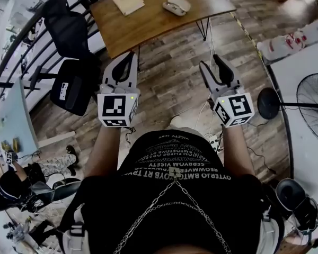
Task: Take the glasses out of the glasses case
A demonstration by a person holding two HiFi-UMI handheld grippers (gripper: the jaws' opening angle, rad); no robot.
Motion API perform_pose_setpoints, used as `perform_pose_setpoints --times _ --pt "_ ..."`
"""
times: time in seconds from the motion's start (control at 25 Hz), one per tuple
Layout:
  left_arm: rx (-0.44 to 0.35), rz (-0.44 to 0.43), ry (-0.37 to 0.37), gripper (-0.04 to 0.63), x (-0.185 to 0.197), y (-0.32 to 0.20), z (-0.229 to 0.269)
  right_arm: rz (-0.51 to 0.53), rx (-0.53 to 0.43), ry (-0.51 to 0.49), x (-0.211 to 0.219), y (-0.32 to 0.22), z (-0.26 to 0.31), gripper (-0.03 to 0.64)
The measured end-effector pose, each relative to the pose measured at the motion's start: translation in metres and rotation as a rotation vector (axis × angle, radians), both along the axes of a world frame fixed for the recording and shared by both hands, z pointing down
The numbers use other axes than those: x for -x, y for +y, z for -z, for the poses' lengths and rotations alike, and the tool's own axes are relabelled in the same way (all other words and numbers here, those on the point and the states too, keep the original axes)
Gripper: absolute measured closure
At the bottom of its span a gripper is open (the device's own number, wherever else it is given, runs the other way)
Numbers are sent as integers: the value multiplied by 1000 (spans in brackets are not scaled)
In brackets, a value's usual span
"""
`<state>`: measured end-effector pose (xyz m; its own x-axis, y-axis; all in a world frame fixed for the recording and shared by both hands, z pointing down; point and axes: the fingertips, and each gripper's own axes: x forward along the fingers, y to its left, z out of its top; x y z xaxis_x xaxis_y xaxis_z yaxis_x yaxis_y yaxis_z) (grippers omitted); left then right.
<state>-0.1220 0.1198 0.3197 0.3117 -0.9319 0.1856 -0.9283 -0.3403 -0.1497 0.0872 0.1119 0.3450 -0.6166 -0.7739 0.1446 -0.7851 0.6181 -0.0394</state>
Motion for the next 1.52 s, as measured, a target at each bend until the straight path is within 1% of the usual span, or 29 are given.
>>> perform_pose_setpoints --times 0.2,0.36,0.6,0.72,0.88,1.12,1.24,1.52 --pt "6 4 2 571 -22 -15 -4 8 1 -2 -20 -20 -2 434" --pt "19 6 3 571 -24 -20 -10 17 13 -4 -21 -26 -7 434" --pt "8 3 5 571 -33 -19 -2 21 -4 -8 -29 -28 0 434" --pt "6 -9 4 571 -32 -17 -3 12 -9 -10 -30 -25 0 434" --pt "9 -28 22 571 -31 -18 -10 -5 -3 -8 -28 -20 -6 434" --pt "-3 -76 36 571 -41 -42 -6 -33 -16 -2 -33 -40 2 434" --pt "-7 -87 41 571 -44 -48 -6 -38 -25 0 -34 -44 5 434" --pt "0 -108 44 571 -49 -68 -9 -44 -7 -4 -34 -59 0 434"
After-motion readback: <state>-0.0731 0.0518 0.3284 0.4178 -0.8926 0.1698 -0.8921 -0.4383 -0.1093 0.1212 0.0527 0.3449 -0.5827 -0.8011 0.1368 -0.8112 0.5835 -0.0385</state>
